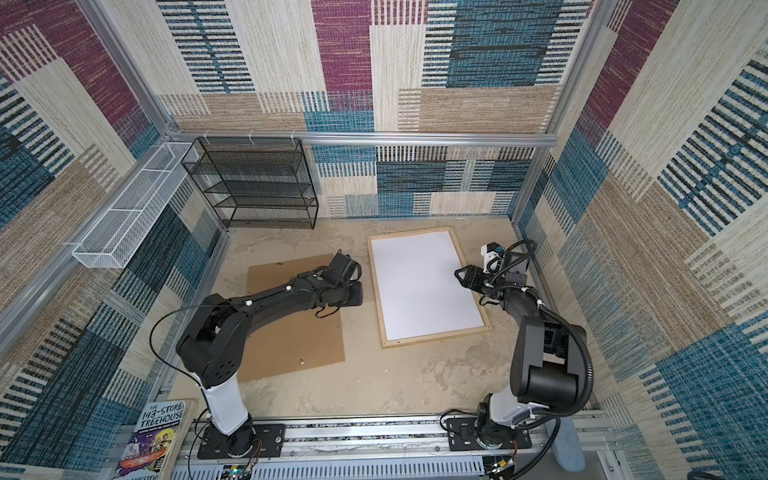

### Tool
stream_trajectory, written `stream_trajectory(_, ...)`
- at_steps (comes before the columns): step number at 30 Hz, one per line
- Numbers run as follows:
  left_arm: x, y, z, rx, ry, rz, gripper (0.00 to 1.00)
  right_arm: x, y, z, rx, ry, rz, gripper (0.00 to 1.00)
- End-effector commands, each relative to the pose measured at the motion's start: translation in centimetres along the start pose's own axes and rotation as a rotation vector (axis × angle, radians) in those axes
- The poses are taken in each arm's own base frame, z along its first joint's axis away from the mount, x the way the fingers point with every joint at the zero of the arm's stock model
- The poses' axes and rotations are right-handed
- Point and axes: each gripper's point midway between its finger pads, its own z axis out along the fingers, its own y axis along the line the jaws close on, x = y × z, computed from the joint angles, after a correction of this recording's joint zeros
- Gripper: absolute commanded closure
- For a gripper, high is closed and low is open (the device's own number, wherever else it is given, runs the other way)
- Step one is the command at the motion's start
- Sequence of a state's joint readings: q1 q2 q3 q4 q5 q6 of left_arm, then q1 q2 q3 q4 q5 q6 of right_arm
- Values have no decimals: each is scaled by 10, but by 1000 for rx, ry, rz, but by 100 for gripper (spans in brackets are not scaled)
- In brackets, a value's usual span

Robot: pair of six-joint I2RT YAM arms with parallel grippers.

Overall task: Put the photo into the frame
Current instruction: 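Move the right gripper over the brown backing board while the left draws back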

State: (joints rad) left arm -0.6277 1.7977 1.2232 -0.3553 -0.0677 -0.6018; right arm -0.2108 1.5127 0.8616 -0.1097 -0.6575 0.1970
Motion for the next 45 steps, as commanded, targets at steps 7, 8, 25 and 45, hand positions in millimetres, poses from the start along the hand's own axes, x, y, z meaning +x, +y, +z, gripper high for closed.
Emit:
stream_trajectory(7,38,141,-57,-256,-77,-273,57,16,101,32,-199,61,-128,20)
stream_trajectory(8,44,155,-66,-270,-97,-308,56,21,114,39,-225,78,-139,18)
stream_trajectory(25,117,262,-127,-440,-165,-707,29,166,272,141,-471,444,-324,14)
stream_trajectory(45,136,239,-71,-227,6,-791,42,199,258,177,-325,536,-371,3)
